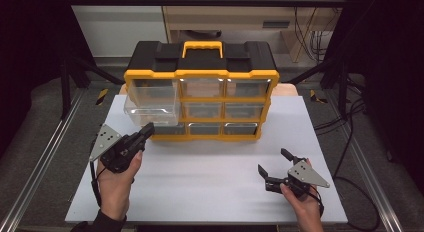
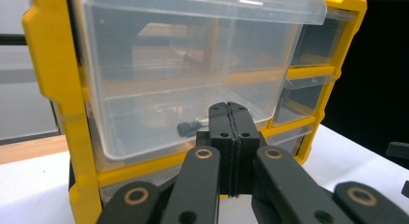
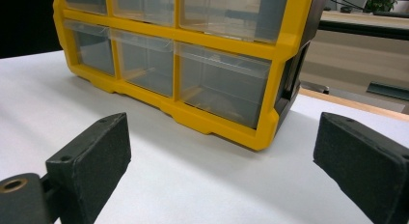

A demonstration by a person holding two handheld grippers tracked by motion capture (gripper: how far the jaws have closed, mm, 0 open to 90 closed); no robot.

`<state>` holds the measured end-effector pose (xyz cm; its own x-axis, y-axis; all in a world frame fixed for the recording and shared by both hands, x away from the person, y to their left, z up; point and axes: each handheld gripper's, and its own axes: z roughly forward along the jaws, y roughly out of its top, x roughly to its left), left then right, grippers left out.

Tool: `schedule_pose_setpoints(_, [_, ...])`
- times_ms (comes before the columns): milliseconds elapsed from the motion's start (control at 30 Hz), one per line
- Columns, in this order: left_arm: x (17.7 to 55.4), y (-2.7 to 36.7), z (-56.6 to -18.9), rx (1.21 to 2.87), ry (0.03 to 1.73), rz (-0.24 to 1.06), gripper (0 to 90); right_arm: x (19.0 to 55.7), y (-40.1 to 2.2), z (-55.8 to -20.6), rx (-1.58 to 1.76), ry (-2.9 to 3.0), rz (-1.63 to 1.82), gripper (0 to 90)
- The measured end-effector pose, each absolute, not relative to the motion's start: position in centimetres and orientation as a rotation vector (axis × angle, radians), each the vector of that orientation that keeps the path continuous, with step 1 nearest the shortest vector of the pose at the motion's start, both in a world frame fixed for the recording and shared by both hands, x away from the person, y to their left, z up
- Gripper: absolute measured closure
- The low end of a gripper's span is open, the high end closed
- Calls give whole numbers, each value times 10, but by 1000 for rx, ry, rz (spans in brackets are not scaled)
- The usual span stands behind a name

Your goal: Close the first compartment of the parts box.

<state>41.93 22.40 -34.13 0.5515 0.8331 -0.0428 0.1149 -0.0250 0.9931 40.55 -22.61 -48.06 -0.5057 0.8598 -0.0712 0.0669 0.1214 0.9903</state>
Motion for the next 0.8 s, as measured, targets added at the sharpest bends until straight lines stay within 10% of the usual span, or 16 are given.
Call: schedule_pose_setpoints(800, [427, 212, -331, 1515, 841, 745, 890, 405, -226, -481, 909, 1710, 1451, 54])
